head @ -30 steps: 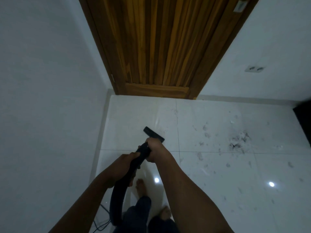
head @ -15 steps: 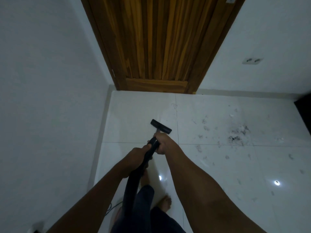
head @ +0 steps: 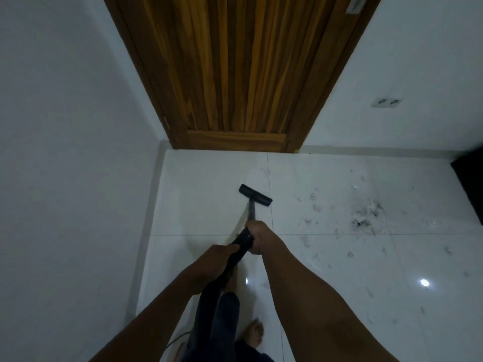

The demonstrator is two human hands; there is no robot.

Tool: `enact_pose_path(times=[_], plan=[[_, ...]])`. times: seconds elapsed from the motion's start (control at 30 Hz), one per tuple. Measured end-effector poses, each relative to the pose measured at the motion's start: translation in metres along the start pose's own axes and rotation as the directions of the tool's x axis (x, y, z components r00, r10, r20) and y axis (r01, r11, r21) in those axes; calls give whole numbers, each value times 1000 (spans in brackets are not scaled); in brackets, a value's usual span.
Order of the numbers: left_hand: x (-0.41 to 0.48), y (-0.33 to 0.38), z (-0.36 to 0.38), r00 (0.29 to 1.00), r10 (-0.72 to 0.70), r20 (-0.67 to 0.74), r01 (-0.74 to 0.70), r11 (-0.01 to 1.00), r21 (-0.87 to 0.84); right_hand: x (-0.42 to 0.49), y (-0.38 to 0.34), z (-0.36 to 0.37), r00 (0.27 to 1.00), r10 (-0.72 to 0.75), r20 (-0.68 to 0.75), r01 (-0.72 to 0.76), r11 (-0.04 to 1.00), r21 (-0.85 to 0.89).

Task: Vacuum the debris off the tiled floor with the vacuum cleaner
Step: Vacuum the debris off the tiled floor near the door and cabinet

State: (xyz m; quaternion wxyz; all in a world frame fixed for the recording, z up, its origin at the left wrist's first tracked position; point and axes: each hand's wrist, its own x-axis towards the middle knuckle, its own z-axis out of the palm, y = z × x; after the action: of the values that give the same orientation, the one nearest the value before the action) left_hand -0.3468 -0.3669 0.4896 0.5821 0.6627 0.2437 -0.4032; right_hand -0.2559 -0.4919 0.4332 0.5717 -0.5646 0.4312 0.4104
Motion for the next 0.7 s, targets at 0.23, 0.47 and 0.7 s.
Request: enact_pose_path(times=[0.23, 0.47, 0.7], plan=[[39, 56, -28, 994, 84, 69, -87, 996, 32, 22, -69, 5, 984, -177, 20, 175, 981, 84], [85, 85, -29, 995, 63, 71, -60, 997, -41, 49, -121, 0, 993, -117, -15, 118, 986, 117], [114, 112, -39, 995, 71, 77, -67, 997, -42, 68, -159, 4, 996, -83, -25, 83, 996, 17]])
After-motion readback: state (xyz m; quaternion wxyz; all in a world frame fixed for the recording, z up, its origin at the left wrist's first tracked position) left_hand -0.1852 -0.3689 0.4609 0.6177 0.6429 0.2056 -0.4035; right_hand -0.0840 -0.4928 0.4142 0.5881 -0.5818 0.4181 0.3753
